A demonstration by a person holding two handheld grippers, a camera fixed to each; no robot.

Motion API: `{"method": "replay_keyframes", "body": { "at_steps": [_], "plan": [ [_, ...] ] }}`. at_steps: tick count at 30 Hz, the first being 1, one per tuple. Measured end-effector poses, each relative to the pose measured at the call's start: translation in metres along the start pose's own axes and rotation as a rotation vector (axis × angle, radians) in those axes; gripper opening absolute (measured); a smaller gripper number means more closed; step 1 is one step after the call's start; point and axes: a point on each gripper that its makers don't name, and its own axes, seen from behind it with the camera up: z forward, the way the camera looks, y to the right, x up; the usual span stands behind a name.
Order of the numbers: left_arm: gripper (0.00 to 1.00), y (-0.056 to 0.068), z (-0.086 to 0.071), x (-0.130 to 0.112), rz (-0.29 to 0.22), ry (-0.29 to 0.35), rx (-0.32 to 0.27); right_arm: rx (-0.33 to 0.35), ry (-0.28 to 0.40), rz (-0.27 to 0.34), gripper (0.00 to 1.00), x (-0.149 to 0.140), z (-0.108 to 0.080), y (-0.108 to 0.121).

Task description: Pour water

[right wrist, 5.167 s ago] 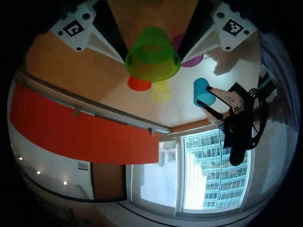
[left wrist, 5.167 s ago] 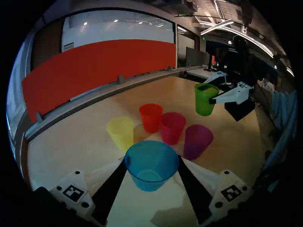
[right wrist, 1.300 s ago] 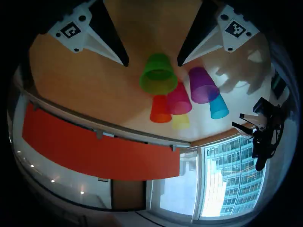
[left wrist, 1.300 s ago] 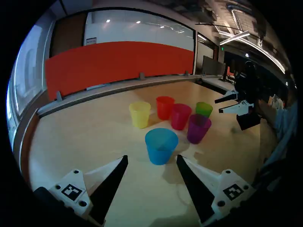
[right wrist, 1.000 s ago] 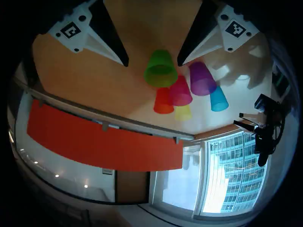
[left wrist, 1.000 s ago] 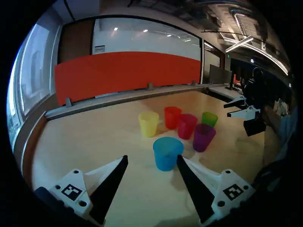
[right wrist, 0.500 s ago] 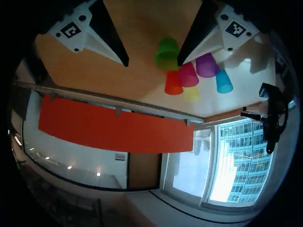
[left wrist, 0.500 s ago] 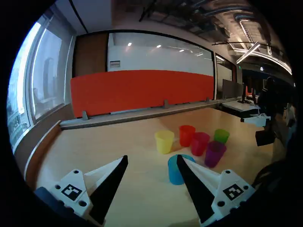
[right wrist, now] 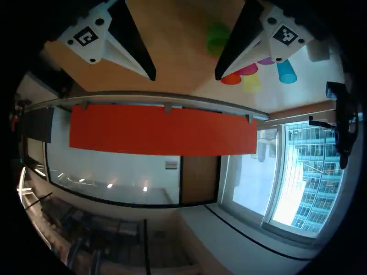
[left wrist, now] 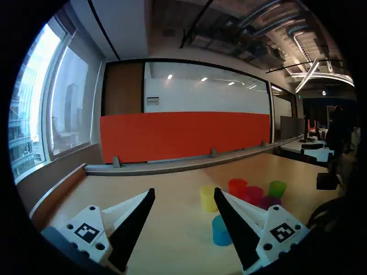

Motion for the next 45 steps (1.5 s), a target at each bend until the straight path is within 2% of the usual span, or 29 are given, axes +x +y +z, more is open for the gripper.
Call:
{"method": "replay_keyframes", "body": {
  "at_steps": [9,15,21,30,38,45],
  "plan": [
    [0.96,-0.014,-0.005,0.023,-0.003,0.101,0.103,-0.114,0.081,0.001,0.99,0.016,-0.003,0.016],
    [0.96,-0.024,-0.006,0.029,0.015,0.13,0.169,-0.188,0.116,0.006,0.99,0.022,-0.006,0.024],
    [0.96,-0.026,-0.005,0.032,0.032,0.149,0.198,-0.215,0.138,0.006,0.99,0.026,-0.008,0.024],
    [0.96,-0.033,-0.004,0.021,0.018,0.154,0.233,-0.232,0.154,0.054,0.99,0.029,-0.013,0.027],
    [0.96,-0.037,-0.001,0.003,0.044,0.144,0.261,-0.245,0.138,0.03,0.99,0.027,-0.015,0.028],
    [0.96,-0.035,0.004,-0.013,0.058,0.137,0.273,-0.257,0.111,0.019,0.99,0.021,-0.015,0.028]
  ]
}}
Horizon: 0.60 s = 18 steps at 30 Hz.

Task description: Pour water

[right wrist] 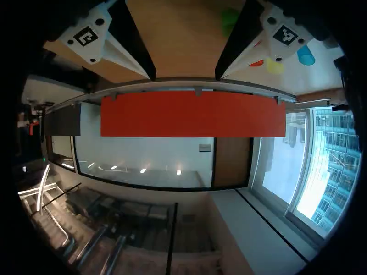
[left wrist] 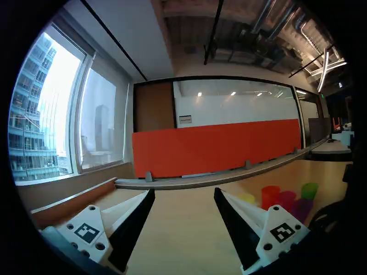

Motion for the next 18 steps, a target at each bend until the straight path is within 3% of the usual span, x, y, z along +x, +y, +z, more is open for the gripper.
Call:
{"method": "replay_keyframes", "body": {
  "at_steps": [18],
  "plan": [
    [0.96,0.002,0.0,-0.042,-0.058,-0.037,0.013,-0.006,-0.004,0.0,0.99,0.004,0.001,-0.003]
  ]
}}
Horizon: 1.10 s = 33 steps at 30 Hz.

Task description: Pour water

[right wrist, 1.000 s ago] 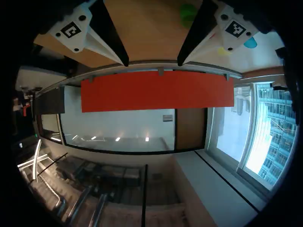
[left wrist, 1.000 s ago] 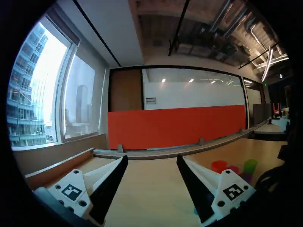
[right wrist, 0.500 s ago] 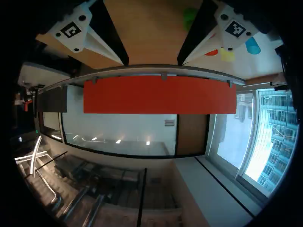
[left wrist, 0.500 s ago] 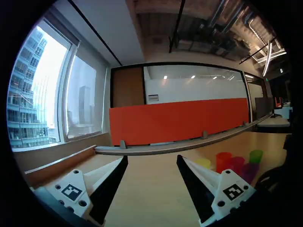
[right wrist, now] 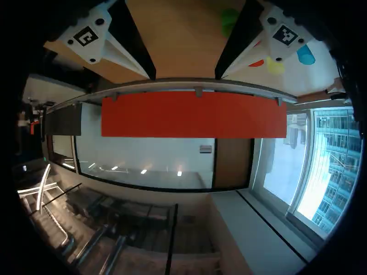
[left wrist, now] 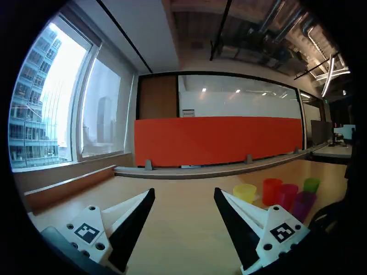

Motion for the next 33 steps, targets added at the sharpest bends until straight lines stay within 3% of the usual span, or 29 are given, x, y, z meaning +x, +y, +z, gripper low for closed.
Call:
{"method": "replay_keyframes", "body": {
  "at_steps": [33],
  "plan": [
    [0.95,0.002,0.004,-0.027,-0.027,-0.037,-0.012,-0.004,0.008,0.005,0.99,0.011,-0.005,0.005]
  ]
}}
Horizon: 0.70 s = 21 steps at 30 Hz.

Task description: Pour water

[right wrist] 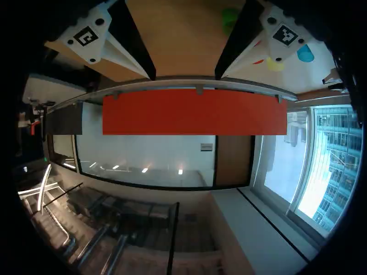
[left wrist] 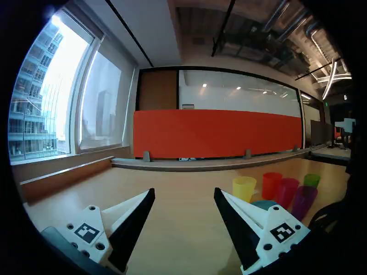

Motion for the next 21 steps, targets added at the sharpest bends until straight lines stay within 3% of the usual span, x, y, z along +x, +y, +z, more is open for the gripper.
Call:
{"method": "replay_keyframes", "body": {
  "at_steps": [21],
  "plan": [
    [0.96,0.0027,0.0018,-0.0035,0.004,-0.015,-0.014,0.01,-0.001,-0.004,0.99,-0.0038,-0.0027,-0.0035]
  ]
}}
